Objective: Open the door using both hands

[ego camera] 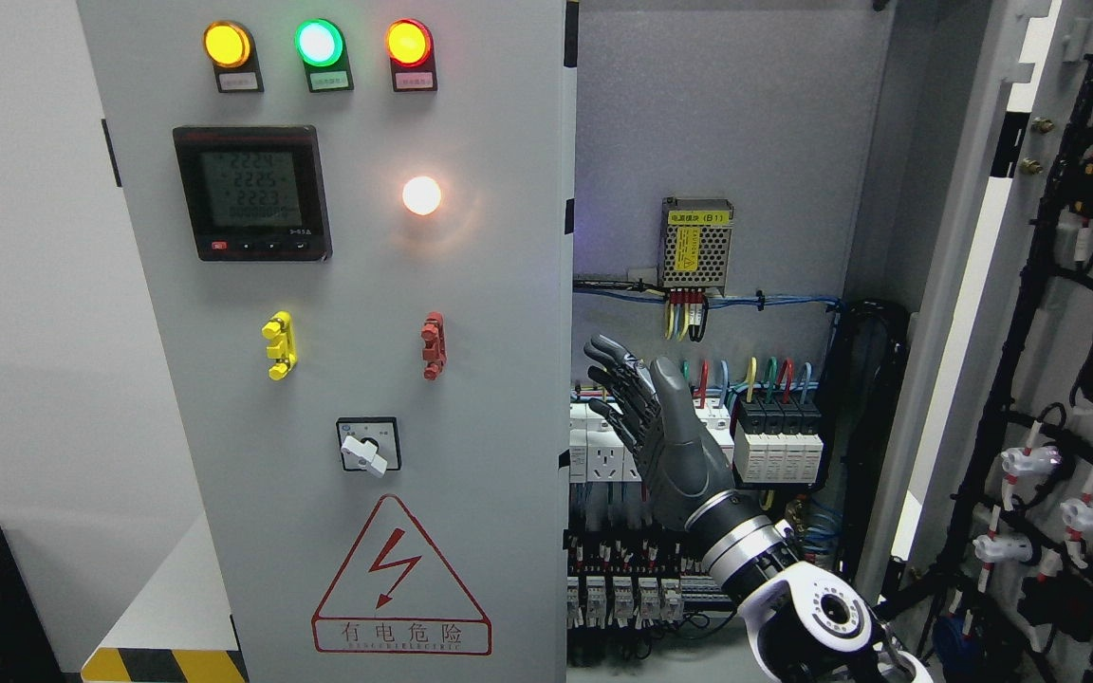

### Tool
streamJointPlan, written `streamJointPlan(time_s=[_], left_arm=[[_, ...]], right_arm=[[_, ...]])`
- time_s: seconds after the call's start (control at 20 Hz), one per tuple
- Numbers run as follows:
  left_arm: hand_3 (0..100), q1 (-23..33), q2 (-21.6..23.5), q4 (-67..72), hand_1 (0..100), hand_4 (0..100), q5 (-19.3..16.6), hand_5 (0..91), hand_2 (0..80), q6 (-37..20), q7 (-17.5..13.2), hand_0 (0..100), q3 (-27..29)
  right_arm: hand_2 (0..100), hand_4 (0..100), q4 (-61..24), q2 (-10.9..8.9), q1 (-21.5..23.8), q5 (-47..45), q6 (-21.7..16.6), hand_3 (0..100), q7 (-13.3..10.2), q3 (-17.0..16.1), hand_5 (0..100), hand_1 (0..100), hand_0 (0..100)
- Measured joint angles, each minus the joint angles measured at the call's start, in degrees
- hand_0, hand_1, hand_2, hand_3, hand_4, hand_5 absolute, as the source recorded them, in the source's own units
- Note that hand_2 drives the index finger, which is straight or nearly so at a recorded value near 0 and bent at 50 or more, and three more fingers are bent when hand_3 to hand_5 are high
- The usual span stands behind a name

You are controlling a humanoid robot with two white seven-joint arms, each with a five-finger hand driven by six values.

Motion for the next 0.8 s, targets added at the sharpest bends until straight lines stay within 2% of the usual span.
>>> streamJointPlan(time_s=[0.15,0.3,0.8], left_arm=[[0,0.01,-0.49,-0.07,0,0,0.02,0.0,0.0,0.00,-0.02,0,0.01],[0,-0.05,-0.85,-0.12,0,0,0.02,0.0,0.0,0.07,-0.13,0,0.01],[0,-0.25,-1.56,-0.25,0,0,-0.03,0.0,0.0,0.29,0.01,0,-0.07]], right_arm=[[0,0,1.05,-0.39,-0.83,-0.94,0.00,0,0.93,-0.04,0,0,0],[0,0,2.09,-0.66,-1.53,-2.12,0.00,0,3.20,-0.12,0,0,0],[0,0,4.81,-1.46,-2.59,-3.69,0.00,0,4.89,-0.54,0,0,0]])
